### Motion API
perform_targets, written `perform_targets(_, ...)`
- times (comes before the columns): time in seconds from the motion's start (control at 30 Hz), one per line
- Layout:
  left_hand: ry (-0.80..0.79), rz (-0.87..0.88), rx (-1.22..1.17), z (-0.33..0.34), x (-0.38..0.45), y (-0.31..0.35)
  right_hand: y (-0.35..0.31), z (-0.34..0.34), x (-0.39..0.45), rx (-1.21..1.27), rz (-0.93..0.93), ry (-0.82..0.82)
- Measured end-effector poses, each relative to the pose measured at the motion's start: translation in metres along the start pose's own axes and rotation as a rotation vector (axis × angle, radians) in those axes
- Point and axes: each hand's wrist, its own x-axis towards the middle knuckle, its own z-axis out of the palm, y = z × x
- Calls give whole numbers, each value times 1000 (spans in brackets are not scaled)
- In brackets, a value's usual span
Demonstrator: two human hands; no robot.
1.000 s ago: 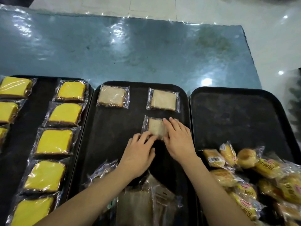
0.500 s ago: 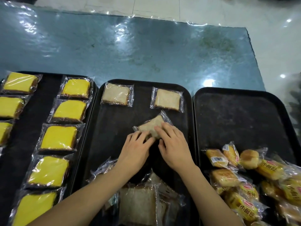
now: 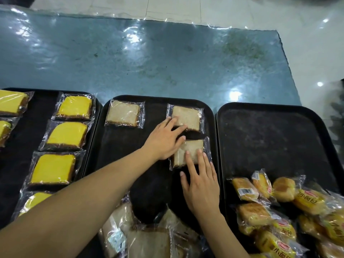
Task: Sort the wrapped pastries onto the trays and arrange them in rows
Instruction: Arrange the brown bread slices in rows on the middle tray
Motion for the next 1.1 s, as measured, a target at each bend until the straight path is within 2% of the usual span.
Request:
perform_targets(0.23, -28, -38, -36, 0, 5, 4, -9, -1, 13, -32, 83, -28)
perform_targets(0.43, -9, 26, -138, -9, -20, -11, -11, -15, 18, -7, 60, -79)
perform_targets(0.63, 150, -153, -204, -23, -128, -40, -18, -27, 30, -43, 68, -232)
perform_targets(0.73, 242, -207, -190, -18, -202, -49, -29, -40, 23, -48, 63, -220)
perform_targets(0.83, 322, -188, -167, 0, -268, -38, -56, -54, 2, -4, 13, -181)
perform_targets(0.9, 298, -117, -146, 18, -303, -22, -77, -62, -15, 57, -26, -251)
perform_targets(1.0, 144, -78, -107, 48, -336, -9, -105, -73, -41, 157, -61, -375)
perform_targets(1.07, 62, -113, -59, 60, -349, -6, -114, -78, -60, 204, -78, -369)
perform_targets(1.1, 69, -125, -58, 62, -352, -5, -114, -82, -71, 211, -68, -347)
